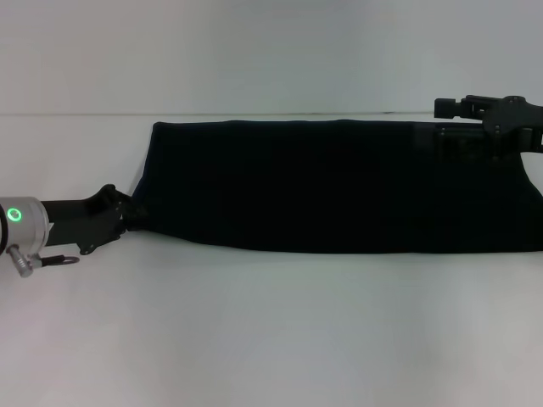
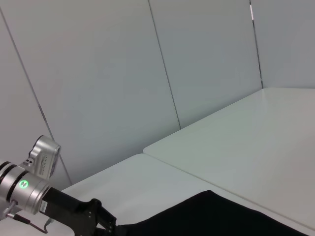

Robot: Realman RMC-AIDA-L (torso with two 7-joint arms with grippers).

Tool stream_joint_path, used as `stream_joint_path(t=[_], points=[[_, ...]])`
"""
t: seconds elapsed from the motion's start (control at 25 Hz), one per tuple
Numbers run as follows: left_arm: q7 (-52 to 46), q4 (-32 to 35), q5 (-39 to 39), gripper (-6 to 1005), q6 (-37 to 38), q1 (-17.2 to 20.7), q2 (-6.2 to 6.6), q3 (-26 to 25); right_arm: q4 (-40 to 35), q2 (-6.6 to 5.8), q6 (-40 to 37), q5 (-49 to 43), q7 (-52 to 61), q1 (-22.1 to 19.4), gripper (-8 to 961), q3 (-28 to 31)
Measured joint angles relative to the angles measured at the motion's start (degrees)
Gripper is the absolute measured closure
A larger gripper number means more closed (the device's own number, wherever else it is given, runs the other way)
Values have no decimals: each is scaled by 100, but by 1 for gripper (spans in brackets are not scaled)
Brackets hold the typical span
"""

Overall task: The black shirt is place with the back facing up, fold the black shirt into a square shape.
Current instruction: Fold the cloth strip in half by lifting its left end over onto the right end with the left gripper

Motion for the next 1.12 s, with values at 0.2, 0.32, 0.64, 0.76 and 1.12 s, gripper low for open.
stream_joint_path(t=[0.2, 0.32, 0.64, 0.76, 1.12], points=[[96, 1, 0, 832, 3, 8, 7, -1, 0, 0, 27, 35, 0, -12, 114, 0], [247, 1, -4, 937, 101, 22, 8, -5, 12, 0, 42, 37, 15, -19, 114, 0], [1073, 122, -66, 970, 627, 254, 25, -228, 50, 35, 148, 43, 33, -51, 115, 0], [1451, 196, -78, 970, 980, 407, 54, -438, 54, 73, 217, 44, 51, -57, 115, 0], [1796, 1069, -29, 968, 1709, 1196, 96, -647, 62, 241, 375, 61, 147, 57, 115, -9]])
